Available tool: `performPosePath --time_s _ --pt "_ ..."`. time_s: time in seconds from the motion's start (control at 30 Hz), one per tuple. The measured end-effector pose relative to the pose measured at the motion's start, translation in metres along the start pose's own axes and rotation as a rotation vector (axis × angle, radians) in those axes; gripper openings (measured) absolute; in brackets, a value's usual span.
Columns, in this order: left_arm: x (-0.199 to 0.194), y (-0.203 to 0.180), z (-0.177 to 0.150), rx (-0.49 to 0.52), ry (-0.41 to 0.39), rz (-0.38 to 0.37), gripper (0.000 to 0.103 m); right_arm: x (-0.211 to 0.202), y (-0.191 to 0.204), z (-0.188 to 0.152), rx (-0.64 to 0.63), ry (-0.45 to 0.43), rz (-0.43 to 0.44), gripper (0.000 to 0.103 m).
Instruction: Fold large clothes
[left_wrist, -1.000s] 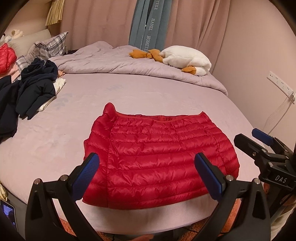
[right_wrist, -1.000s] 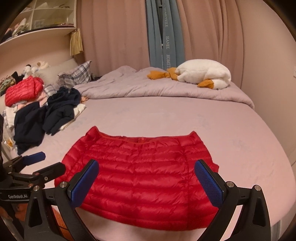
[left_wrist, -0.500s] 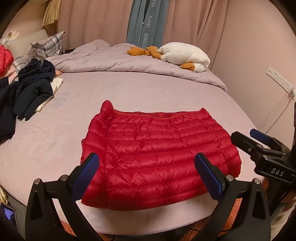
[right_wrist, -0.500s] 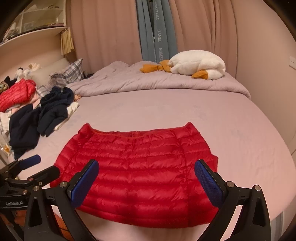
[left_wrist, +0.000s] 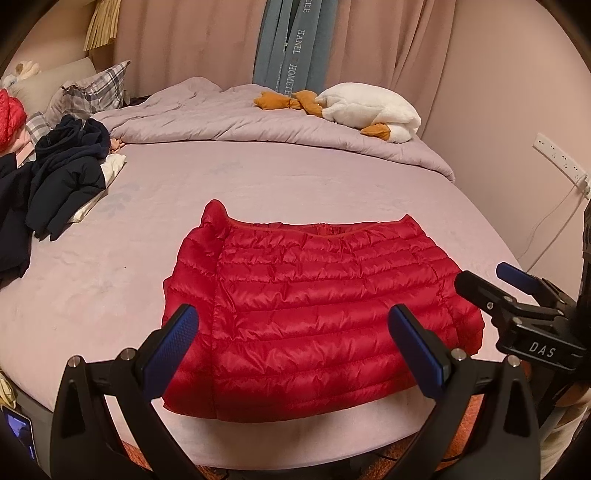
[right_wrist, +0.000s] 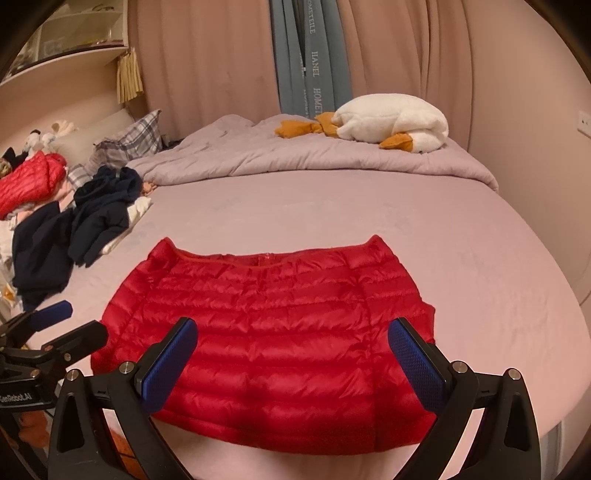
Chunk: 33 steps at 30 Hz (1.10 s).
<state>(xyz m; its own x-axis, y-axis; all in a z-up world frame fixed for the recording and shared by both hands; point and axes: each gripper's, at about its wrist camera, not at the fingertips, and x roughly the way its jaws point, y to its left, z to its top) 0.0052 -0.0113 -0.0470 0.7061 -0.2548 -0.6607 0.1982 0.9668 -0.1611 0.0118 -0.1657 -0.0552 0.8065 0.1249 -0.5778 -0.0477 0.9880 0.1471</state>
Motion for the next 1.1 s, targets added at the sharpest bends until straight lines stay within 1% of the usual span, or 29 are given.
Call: performPosePath --time_s 0.47,0.7,0.8,0.93,1.1 --pt "-0.0031 -0.0026 -0.0001 0.003 -0.002 -0.019 0.103 -0.0015 -0.0017 0.0001 -0.001 -0.001 -0.008 0.102" --pt "-0.0029 -0.0042 -0.0007 0.012 -0.005 -0.010 0.103 -0.0011 -0.0024 -0.0012 -0.002 0.008 -0.013 0.102" --pt "-0.0020 -0.0043 -0.0008 0.011 -0.003 -0.019 0.103 -0.0012 -0.0033 -0.0018 -0.002 0.010 -0.016 0.102" --pt "0.0004 -0.0039 -0.0015 0.012 0.004 -0.008 0.103 -0.0017 -0.0039 -0.0037 -0.001 0.012 -0.020 0.102" --pt "0.0015 -0.0042 -0.0020 0.012 0.009 -0.015 0.103 -0.0017 -0.0046 -0.0041 -0.010 0.012 -0.028 0.102"
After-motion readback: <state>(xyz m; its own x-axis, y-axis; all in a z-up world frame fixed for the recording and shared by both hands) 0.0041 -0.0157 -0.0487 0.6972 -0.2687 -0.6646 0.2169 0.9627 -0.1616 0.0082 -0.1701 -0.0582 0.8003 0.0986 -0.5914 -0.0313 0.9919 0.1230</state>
